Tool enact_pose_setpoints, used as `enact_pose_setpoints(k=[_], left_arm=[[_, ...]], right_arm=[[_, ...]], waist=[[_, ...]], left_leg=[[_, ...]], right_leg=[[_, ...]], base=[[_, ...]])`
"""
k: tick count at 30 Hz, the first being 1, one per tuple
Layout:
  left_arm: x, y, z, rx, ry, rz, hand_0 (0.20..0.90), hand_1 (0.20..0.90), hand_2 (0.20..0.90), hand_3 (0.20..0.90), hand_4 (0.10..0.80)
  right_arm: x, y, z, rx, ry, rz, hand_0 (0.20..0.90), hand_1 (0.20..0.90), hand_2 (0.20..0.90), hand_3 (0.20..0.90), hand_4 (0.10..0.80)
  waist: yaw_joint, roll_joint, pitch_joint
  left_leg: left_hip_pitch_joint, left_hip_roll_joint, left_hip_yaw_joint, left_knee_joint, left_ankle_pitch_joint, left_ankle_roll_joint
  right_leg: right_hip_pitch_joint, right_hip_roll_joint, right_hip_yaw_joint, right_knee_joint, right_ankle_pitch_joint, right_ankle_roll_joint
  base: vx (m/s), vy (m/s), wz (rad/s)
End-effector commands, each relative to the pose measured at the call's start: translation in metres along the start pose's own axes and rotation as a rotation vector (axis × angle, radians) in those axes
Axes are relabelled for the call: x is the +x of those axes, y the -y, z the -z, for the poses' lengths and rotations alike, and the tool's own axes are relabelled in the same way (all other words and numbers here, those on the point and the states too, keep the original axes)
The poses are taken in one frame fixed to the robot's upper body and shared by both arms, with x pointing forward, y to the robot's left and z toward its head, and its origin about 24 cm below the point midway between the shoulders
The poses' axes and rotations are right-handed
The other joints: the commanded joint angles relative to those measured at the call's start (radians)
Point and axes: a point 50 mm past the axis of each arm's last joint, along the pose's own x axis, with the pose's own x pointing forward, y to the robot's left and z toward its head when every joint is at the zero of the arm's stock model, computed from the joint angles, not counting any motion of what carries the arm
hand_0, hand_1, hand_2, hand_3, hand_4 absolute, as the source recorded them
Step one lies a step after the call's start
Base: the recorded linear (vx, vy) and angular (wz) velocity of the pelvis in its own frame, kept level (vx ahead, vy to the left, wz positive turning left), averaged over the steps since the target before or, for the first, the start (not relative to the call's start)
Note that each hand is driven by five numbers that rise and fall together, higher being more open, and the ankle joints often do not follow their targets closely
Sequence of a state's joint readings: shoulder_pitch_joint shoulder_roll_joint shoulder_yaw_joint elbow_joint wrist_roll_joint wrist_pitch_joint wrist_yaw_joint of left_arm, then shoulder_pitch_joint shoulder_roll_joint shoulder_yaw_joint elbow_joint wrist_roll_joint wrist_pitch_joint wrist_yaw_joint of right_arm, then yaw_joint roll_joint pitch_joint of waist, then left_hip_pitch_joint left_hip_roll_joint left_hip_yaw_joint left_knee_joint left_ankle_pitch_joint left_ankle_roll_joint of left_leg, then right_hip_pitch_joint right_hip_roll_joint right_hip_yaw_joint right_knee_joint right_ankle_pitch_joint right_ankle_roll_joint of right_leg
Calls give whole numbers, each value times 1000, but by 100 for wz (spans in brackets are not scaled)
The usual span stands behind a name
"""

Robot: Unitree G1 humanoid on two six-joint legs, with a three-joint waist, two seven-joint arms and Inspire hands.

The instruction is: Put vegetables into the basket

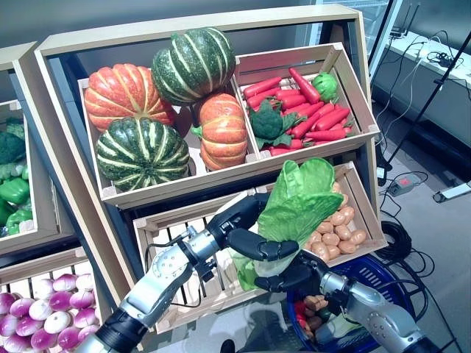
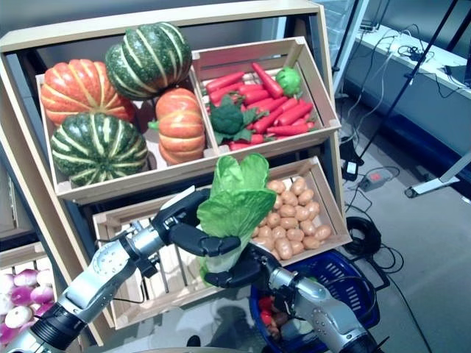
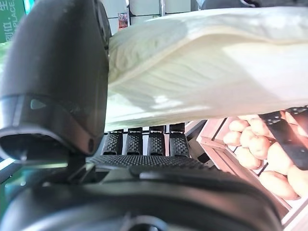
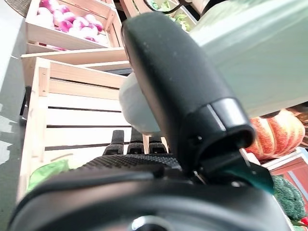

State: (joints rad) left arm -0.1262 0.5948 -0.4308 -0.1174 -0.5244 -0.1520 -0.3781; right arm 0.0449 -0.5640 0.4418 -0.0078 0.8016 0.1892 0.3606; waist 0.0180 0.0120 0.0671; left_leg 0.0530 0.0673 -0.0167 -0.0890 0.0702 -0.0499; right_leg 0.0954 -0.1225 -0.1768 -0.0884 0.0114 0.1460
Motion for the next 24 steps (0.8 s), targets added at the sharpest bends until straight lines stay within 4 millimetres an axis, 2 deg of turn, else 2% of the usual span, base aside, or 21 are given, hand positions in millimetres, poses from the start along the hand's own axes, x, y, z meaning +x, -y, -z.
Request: enact_pose_setpoints(k=[1,16,21,22,23,24], left_arm=[[20,9,-18,22,124,85,300,300,300,300,400],[22,9,-16,7,126,68,300,300,300,300,400],[20,8,-17,8,132,59,300,300,300,300,400],[20,7,-17,7,134,58,300,300,300,300,400],[20,7,-18,6,136,56,300,300,300,300,400],[20,7,-18,6,138,53,300,300,300,300,400]], right_arm=[[14,-36,-100,-21,554,-227,900,900,900,900,800],[14,-41,-105,75,646,-284,900,900,900,900,800],[14,-41,-101,77,642,-271,900,900,900,900,800],[14,-41,-101,76,640,-272,782,782,782,782,722],[14,-41,-101,72,639,-271,526,526,526,526,551],[14,-40,-101,66,640,-266,300,300,300,300,400]], waist=[[7,-34,-70],[11,-35,-67],[11,-34,-67],[11,-34,-66],[11,-34,-65],[11,-34,-63]], left_leg=[[-8,-26,16,2,-63,26],[-9,-26,14,2,-63,27],[-12,-27,15,2,-61,28],[-13,-27,15,2,-61,28],[-13,-27,14,2,-61,28],[-13,-27,14,2,-61,27]], right_leg=[[-25,-13,12,1,49,-13],[-23,-13,9,1,46,-17],[-26,-12,11,1,47,-18],[-26,-12,11,1,47,-18],[-26,-12,11,1,47,-19],[-27,-12,11,1,47,-19]], base=[[0,0,0],[0,0,0],[0,0,0],[0,0,0],[0,0,0],[0,0,0]])
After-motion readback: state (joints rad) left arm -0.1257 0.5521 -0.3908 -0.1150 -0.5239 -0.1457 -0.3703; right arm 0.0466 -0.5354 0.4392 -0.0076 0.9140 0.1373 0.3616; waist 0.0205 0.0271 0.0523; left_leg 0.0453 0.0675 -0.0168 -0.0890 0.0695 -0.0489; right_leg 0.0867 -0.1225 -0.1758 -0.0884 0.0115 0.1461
